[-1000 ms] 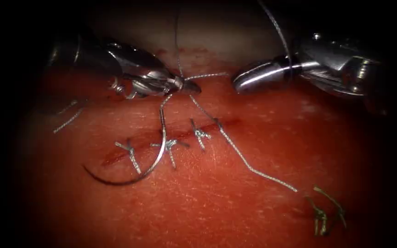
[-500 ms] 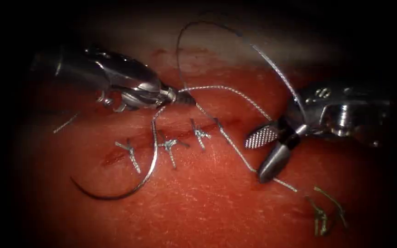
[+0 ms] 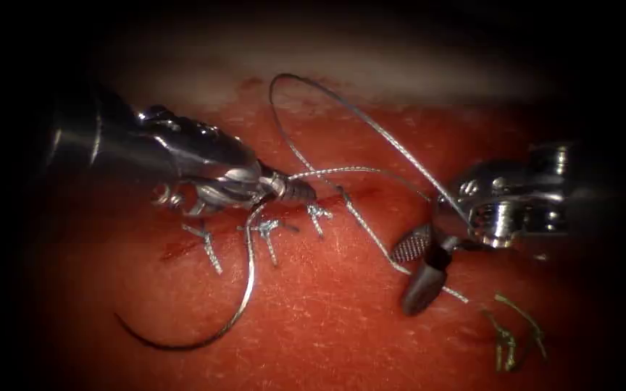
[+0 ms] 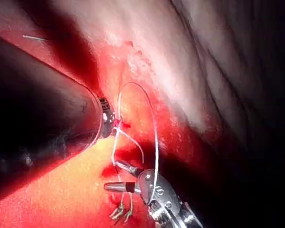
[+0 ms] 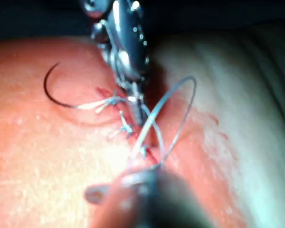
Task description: Wound Closure
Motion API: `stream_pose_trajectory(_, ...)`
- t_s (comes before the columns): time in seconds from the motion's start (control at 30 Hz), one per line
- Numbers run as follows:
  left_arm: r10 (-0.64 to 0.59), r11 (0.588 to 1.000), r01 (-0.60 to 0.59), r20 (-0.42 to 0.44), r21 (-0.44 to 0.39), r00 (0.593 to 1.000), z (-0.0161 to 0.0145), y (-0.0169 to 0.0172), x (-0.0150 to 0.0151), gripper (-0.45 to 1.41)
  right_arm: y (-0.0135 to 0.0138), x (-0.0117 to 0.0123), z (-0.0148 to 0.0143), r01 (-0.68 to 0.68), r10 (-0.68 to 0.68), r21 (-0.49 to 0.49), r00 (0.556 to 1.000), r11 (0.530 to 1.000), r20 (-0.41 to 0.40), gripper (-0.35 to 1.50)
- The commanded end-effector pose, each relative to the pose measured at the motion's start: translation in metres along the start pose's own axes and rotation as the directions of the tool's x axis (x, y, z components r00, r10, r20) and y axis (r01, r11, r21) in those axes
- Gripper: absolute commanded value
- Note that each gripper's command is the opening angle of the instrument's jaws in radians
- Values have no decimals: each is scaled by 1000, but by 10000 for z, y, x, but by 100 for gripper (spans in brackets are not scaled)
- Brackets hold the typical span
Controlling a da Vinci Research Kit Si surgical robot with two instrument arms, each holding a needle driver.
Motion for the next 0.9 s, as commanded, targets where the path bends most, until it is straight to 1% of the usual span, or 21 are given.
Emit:
stream_pose_trajectory(0.03,2,1000,-2,1,-2,1000,9,2,-3,-35,4,-3,13,-1,1,-16,1000,1000,20,88)
stream_pose_trajectory(0.13,3,1000,-3,2,-3,1000,9,3,-5,-35,10,-14,21,-9,11,-35,998,999,60,86)
stream_pose_trajectory(0.27,5,1000,-5,4,-2,1000,8,4,-8,-35,15,-23,35,-15,17,-32,997,999,74,84)
stream_pose_trajectory(0.4,5,1000,-5,5,-2,1000,8,7,-10,-35,19,-26,43,-22,25,-42,997,999,76,83)
stream_pose_trajectory(0.43,6,1000,-6,5,-3,1000,8,8,-12,-35,20,-27,45,-27,32,-51,995,998,96,69)
stream_pose_trajectory(0.5,7,1000,-7,5,-3,1000,8,10,-14,-35,19,-28,47,-32,37,-46,993,998,112,51)
stream_pose_trajectory(0.53,7,1000,-7,5,-3,1000,8,10,-15,-35,18,-28,48,-38,42,-35,992,999,121,27)
stream_pose_trajectory(0.57,8,1000,-8,6,-4,1000,8,11,-15,-35,17,-28,49,-45,47,-21,990,999,131,-13)
stream_pose_trajectory(0.6,9,1000,-9,8,-2,1000,8,11,-18,-35,15,-26,50,-46,45,-2,988,999,146,-35)
stream_pose_trajectory(0.77,16,1000,-16,11,-1,1000,7,10,-26,-35,13,-22,50,-39,37,9,988,999,147,-35)
stream_pose_trajectory(0.87,19,1000,-19,14,1,1000,8,13,-31,-35,19,-15,42,-50,51,-7,996,999,71,-35)
stream_pose_trajectory(0.9,21,1000,-21,18,5,1000,10,17,-37,-35,24,-7,32,-56,56,-27,998,998,15,-35)
